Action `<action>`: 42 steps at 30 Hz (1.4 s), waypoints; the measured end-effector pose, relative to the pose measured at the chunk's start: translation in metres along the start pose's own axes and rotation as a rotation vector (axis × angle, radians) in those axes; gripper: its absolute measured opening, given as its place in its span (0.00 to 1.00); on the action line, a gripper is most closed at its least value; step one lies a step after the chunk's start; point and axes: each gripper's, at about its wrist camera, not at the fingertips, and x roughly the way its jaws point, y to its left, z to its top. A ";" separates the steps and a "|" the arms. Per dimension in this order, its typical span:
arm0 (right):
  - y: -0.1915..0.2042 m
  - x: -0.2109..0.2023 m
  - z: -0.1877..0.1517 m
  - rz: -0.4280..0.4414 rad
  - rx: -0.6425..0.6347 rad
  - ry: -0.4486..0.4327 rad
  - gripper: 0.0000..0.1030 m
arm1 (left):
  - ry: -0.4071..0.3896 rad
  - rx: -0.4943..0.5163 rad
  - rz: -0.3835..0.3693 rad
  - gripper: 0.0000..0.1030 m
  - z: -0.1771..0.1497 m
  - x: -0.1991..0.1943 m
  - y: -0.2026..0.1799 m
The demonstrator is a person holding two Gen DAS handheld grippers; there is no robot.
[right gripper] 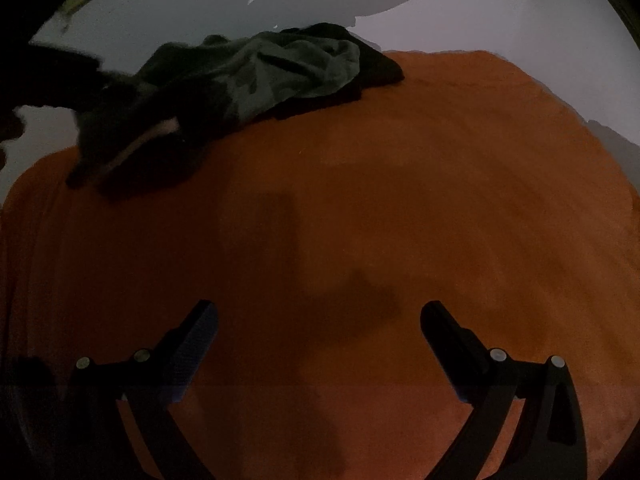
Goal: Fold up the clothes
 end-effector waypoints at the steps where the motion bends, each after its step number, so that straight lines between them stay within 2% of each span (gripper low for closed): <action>1: -0.002 0.007 0.006 0.007 0.016 -0.001 0.98 | -0.006 0.021 -0.009 0.74 0.001 0.000 -0.002; 7: -0.008 0.045 0.037 0.088 0.100 -0.014 0.98 | -0.004 0.189 -0.064 0.74 0.009 0.013 -0.008; 8: -0.009 0.051 0.042 0.118 0.123 -0.007 0.94 | -0.011 0.214 -0.063 0.74 0.010 0.017 -0.009; 9: -0.012 0.059 0.048 0.165 0.158 0.005 0.84 | -0.019 0.232 -0.058 0.74 0.012 0.020 -0.010; 12: -0.019 0.083 0.070 0.276 0.259 0.030 0.67 | -0.017 0.235 -0.080 0.74 0.015 0.036 -0.008; 15: -0.028 0.101 0.094 0.292 0.321 0.012 0.48 | 0.008 0.206 -0.130 0.74 0.020 0.054 -0.009; 17: -0.040 0.114 0.112 0.311 0.381 0.004 0.43 | 0.008 0.191 -0.148 0.74 0.022 0.061 -0.012; 22: -0.079 0.145 0.147 0.348 0.528 -0.031 0.42 | -0.007 0.150 -0.170 0.74 0.026 0.067 -0.016; 25: -0.097 0.164 0.163 0.364 0.600 -0.024 0.42 | -0.015 0.126 -0.182 0.74 0.029 0.071 -0.018; 30: -0.106 0.189 0.178 0.397 0.681 -0.013 0.41 | -0.011 0.111 -0.180 0.74 0.030 0.077 -0.018; 32: -0.108 0.195 0.184 0.389 0.696 -0.020 0.35 | -0.005 0.112 -0.175 0.74 0.027 0.079 -0.016; 34: -0.112 0.199 0.189 0.397 0.709 -0.045 0.33 | 0.003 0.113 -0.175 0.74 0.023 0.081 -0.014; 42: -0.120 0.233 0.211 0.429 0.786 -0.030 0.31 | -0.002 0.170 -0.163 0.74 0.016 0.078 -0.023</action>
